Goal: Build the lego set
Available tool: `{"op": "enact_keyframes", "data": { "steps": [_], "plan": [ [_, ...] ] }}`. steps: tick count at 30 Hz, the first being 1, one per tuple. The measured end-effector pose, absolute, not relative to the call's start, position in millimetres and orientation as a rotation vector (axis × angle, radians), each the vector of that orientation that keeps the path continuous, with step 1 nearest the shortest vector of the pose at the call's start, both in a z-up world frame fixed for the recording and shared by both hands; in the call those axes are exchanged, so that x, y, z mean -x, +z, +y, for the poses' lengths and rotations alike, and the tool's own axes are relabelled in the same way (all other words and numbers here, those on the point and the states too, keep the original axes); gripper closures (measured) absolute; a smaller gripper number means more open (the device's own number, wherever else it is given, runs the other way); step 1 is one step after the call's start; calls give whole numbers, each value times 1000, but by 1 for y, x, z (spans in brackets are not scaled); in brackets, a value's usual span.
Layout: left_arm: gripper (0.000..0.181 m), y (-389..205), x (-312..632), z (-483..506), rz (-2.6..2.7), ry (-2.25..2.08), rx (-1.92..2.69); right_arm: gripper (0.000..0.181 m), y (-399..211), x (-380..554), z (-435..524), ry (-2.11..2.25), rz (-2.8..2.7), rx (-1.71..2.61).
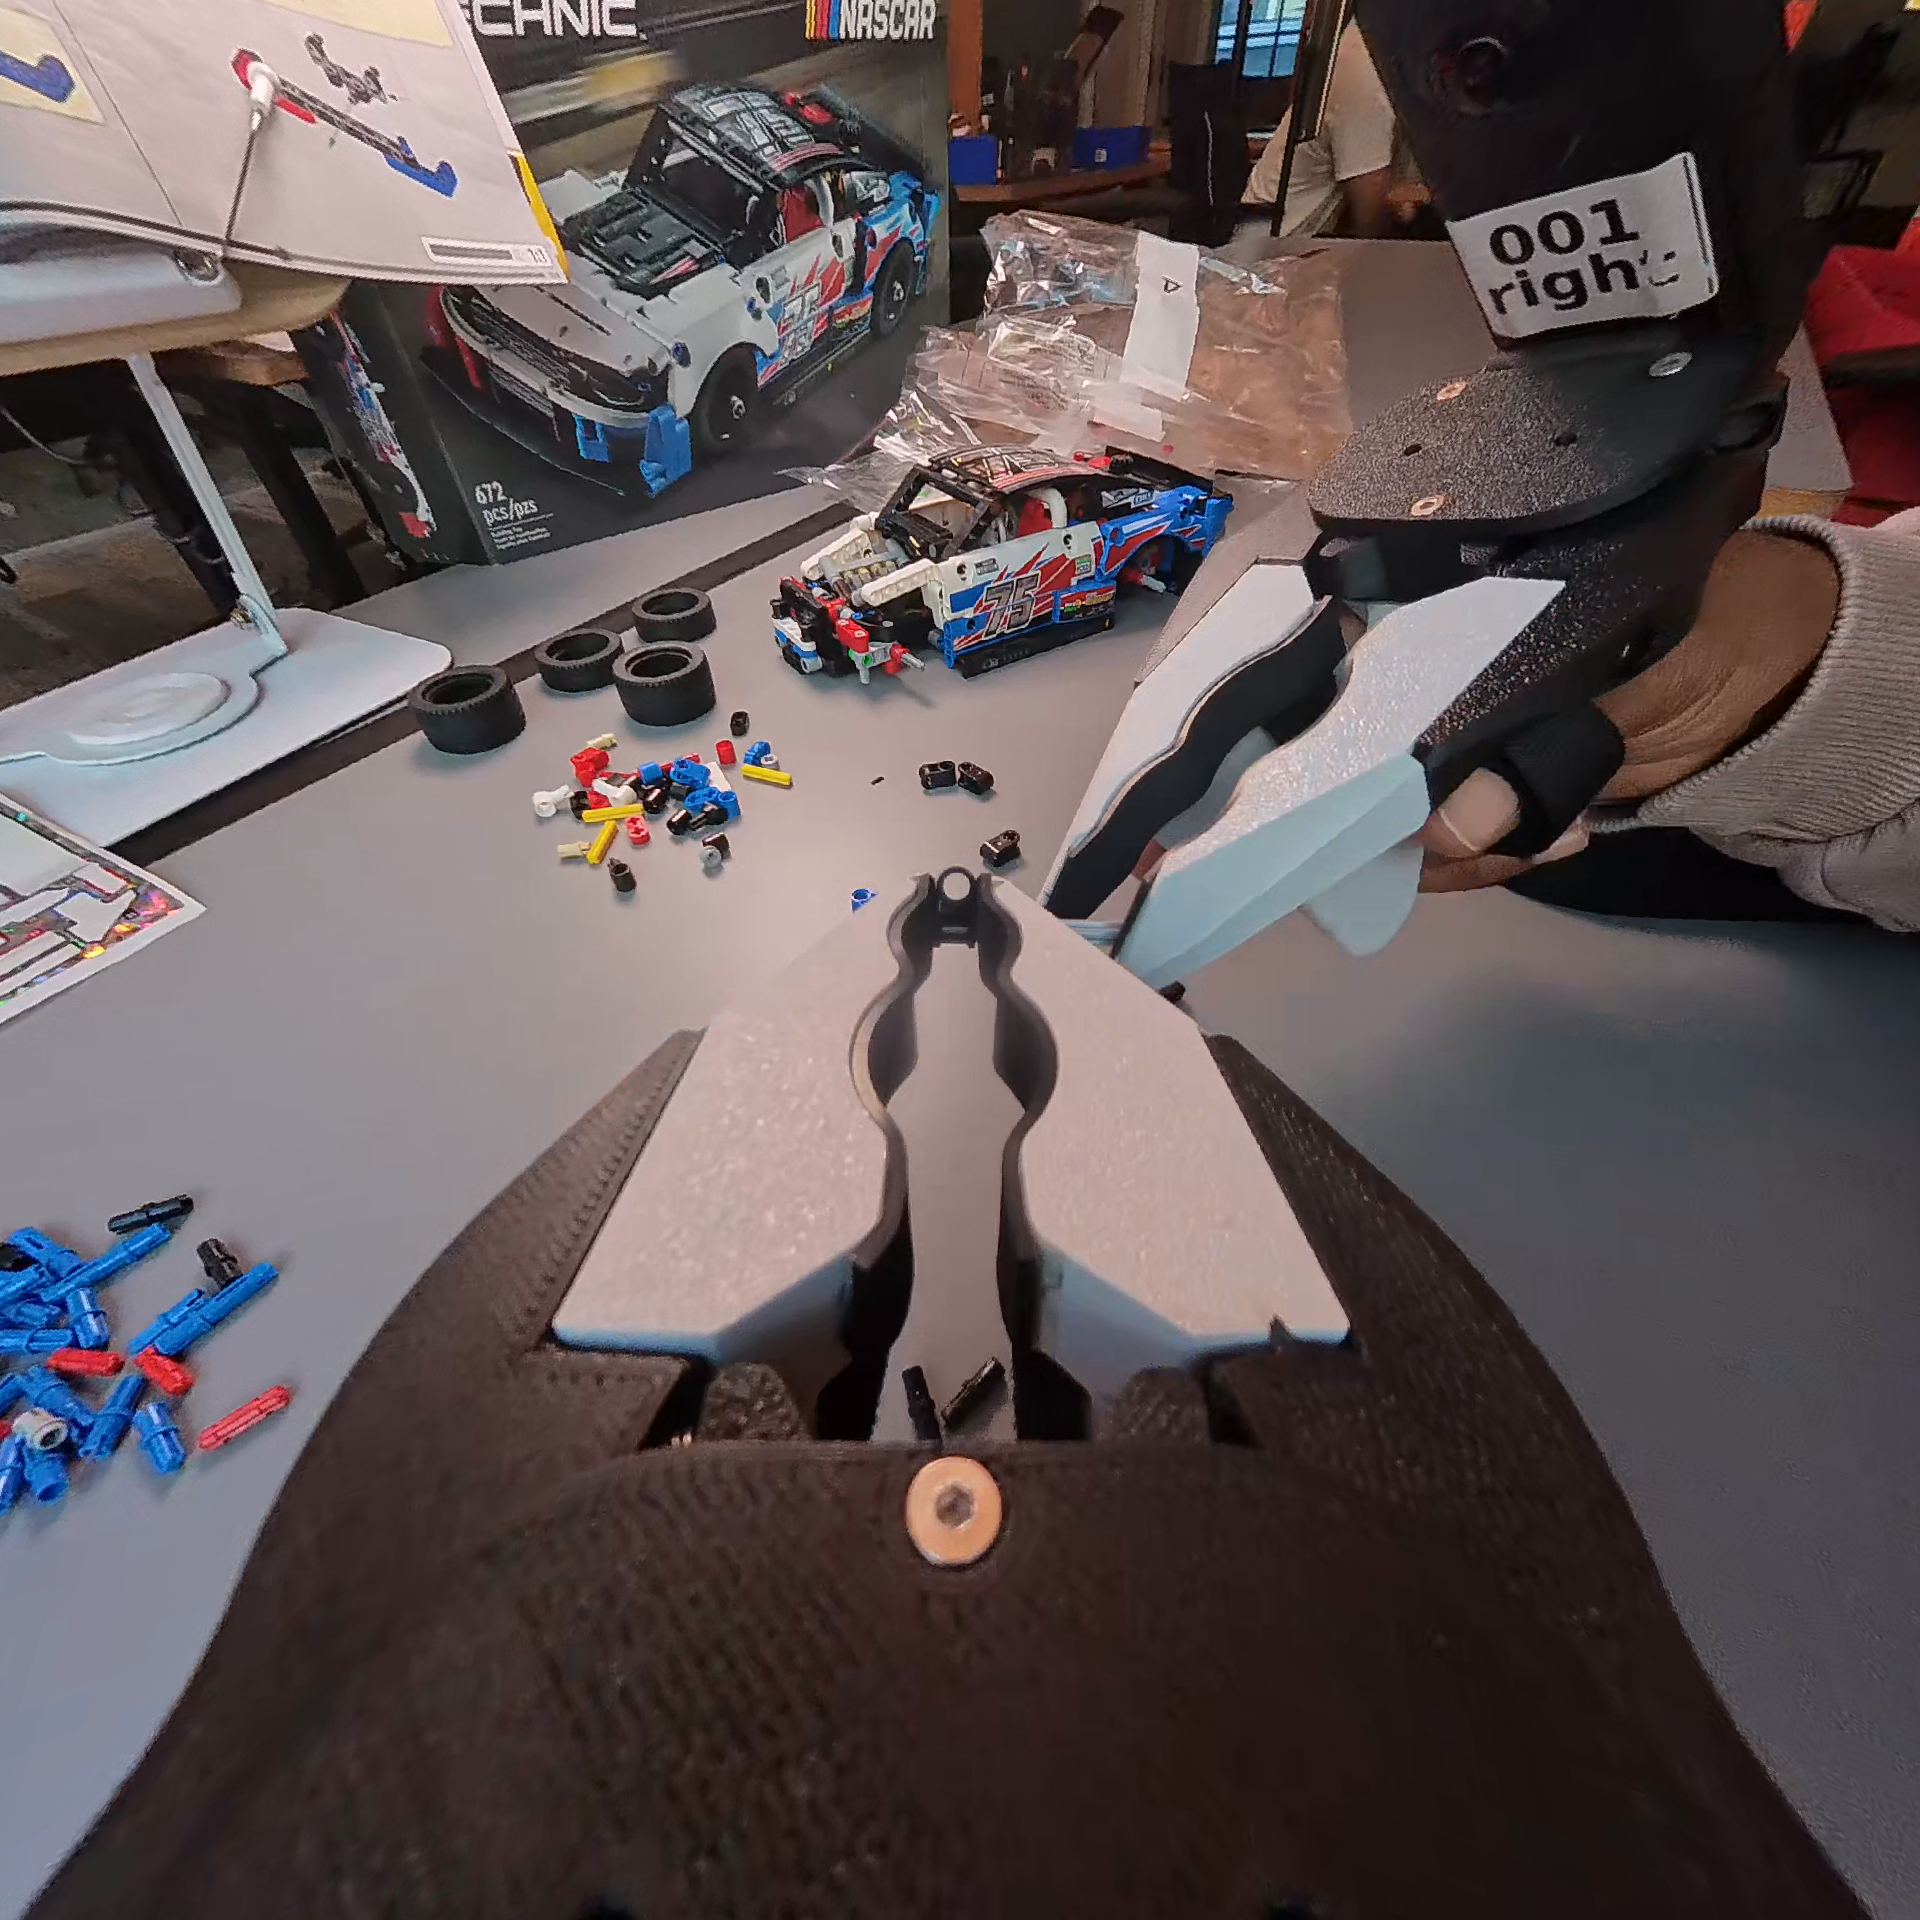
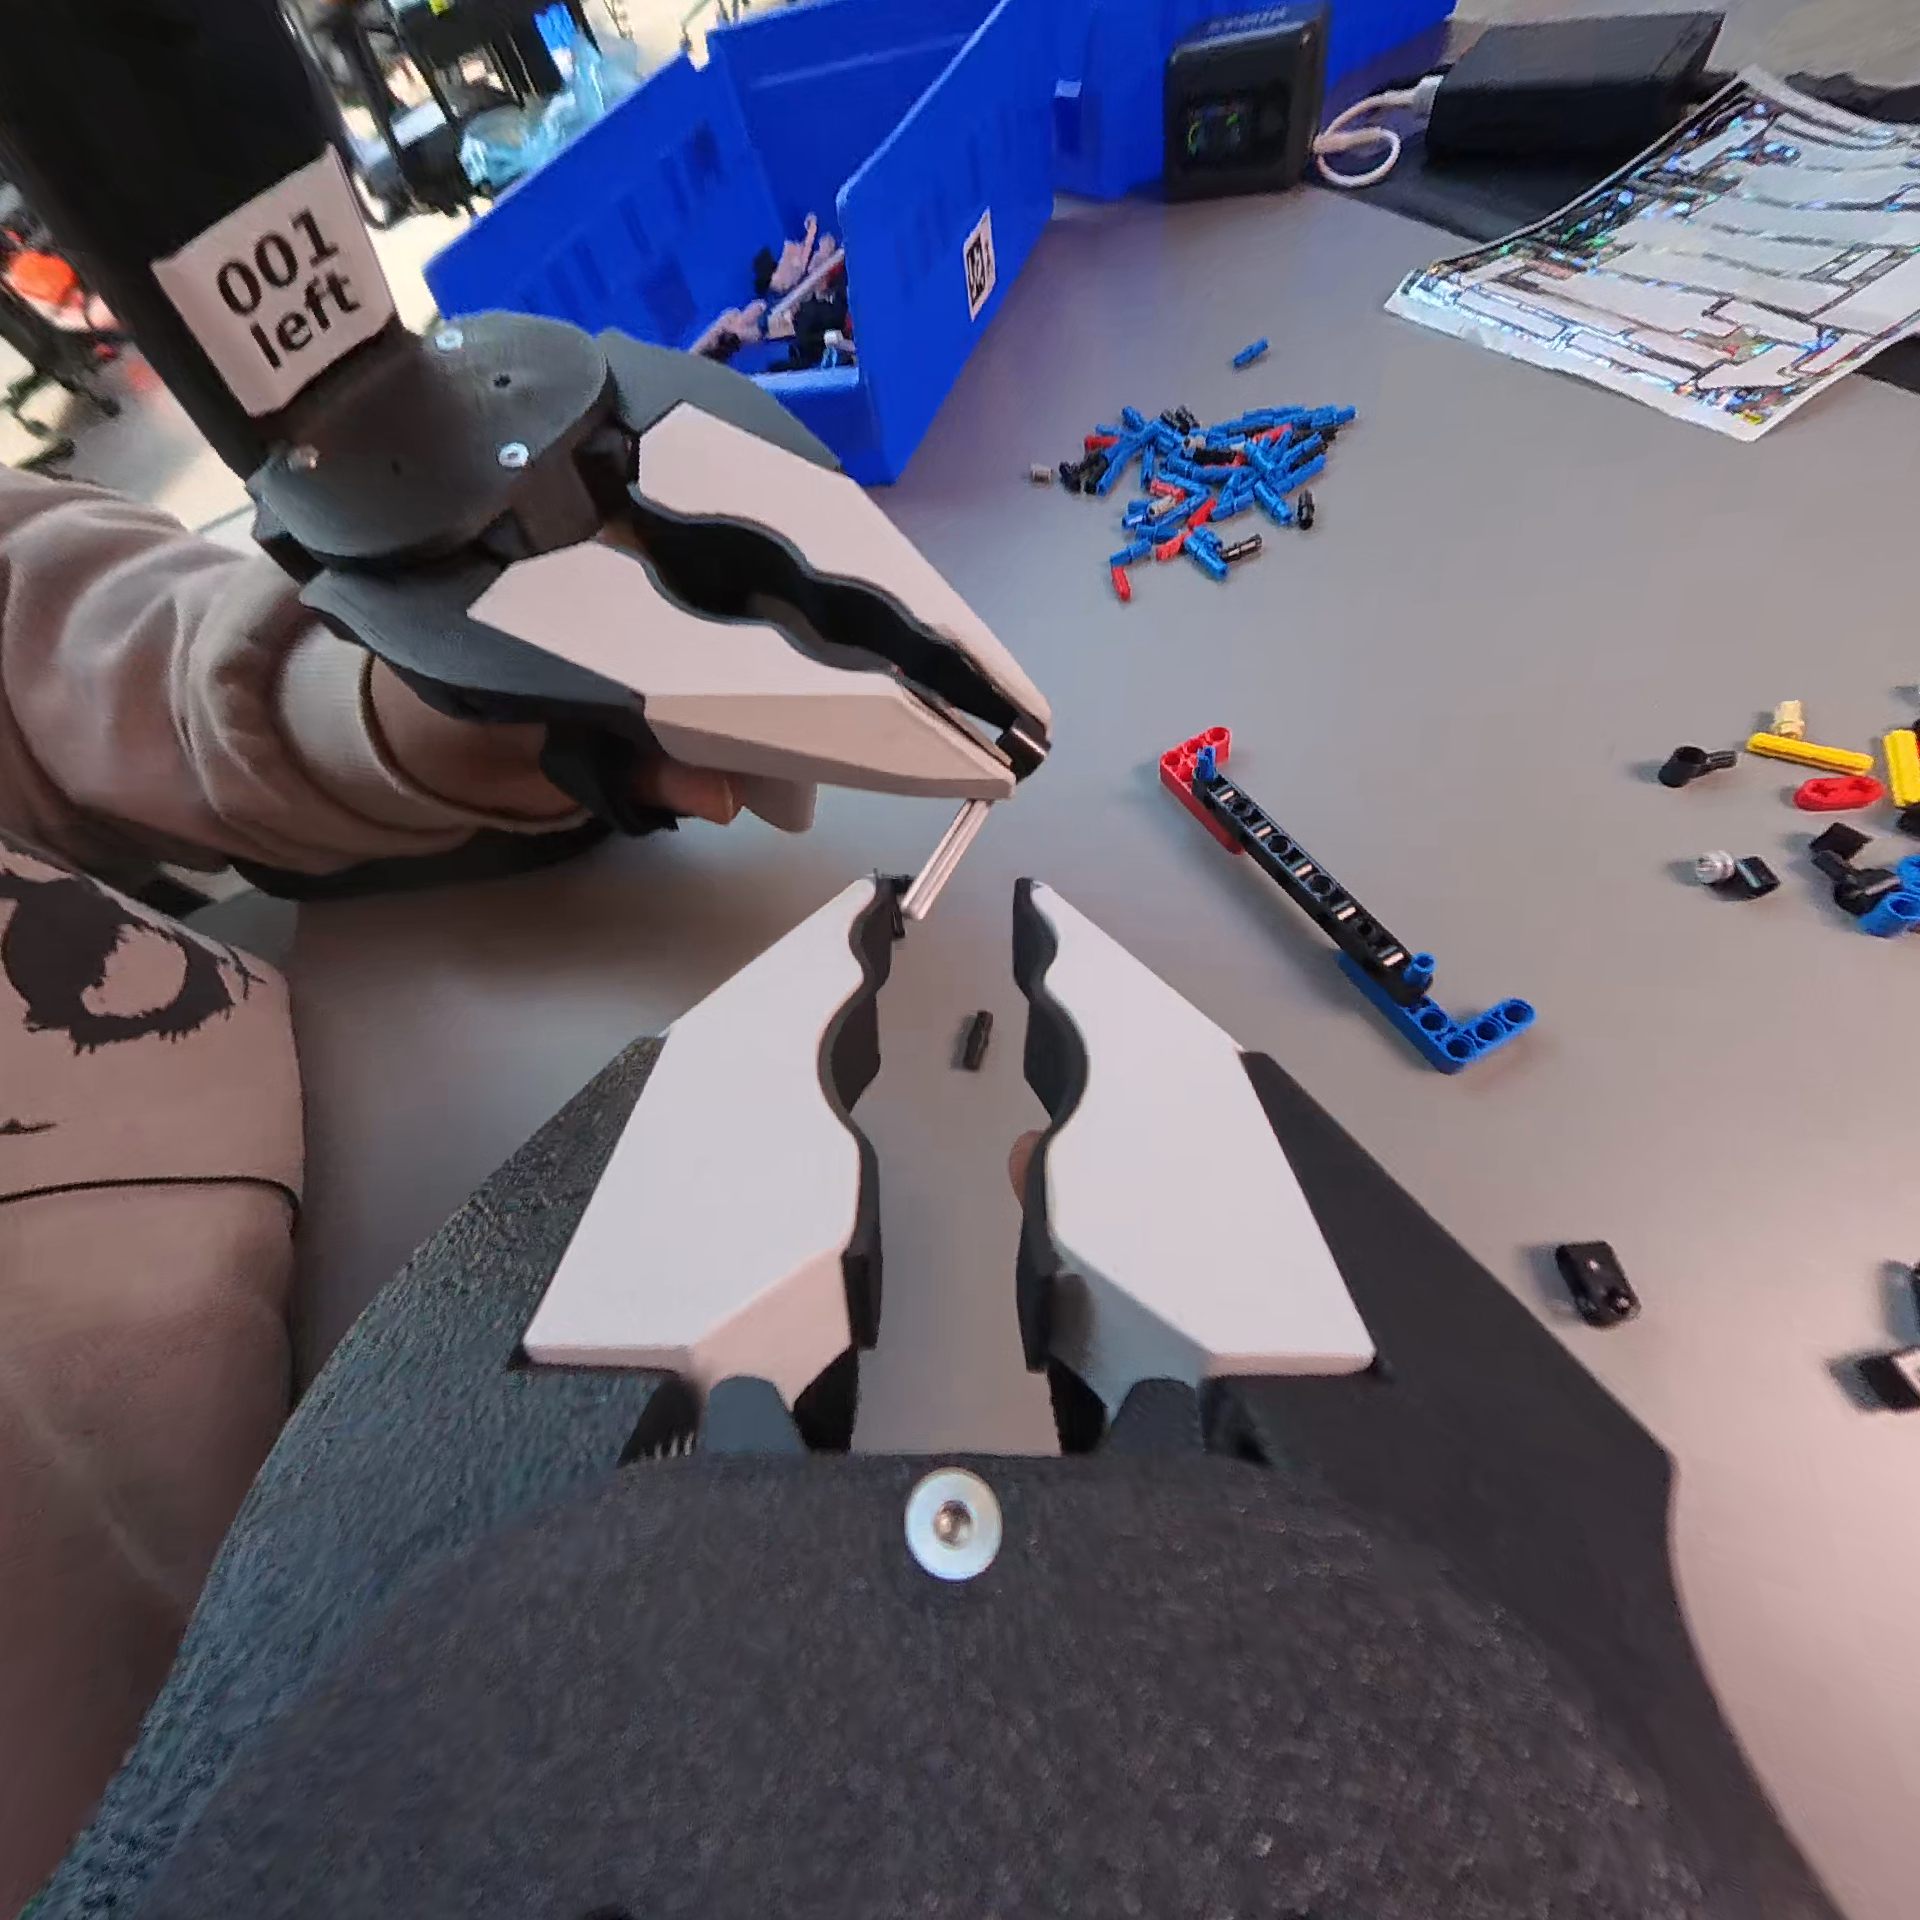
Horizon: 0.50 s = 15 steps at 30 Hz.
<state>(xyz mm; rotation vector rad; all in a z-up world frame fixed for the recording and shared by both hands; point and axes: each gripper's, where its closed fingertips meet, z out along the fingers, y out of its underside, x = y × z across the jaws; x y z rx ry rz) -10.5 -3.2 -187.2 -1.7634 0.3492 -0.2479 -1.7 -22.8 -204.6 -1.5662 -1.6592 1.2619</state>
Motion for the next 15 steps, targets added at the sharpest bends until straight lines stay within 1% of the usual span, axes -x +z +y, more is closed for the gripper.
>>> {"op": "enact_keyframes", "data": {
  "steps": [1,3,6,8,10,13,15],
  "plan": [
    [176,-186,11,-4,352,-231,1757,167,-202,4,-25,1291,-1649,1561],
    [175,-183,12,-4,352,-210,1743,174,-201,5,-27,1292,-1658,1552],
    [172,-177,8,-7,400,-278,1701,178,-201,2,-22,1224,-1707,1485],
    [157,-169,-1,-15,440,-461,1666,179,-197,-6,-19,1230,-1769,1419],
    [148,-165,-7,-24,472,-652,1659,179,-194,-15,-16,1227,-1845,1365],
    [148,-171,-16,-34,562,-804,1663,179,-190,-25,-22,1215,-1979,1271],
    [153,-174,-23,-38,600,-850,1668,179,-193,-28,-27,1156,-2075,1216]
  ]
}}
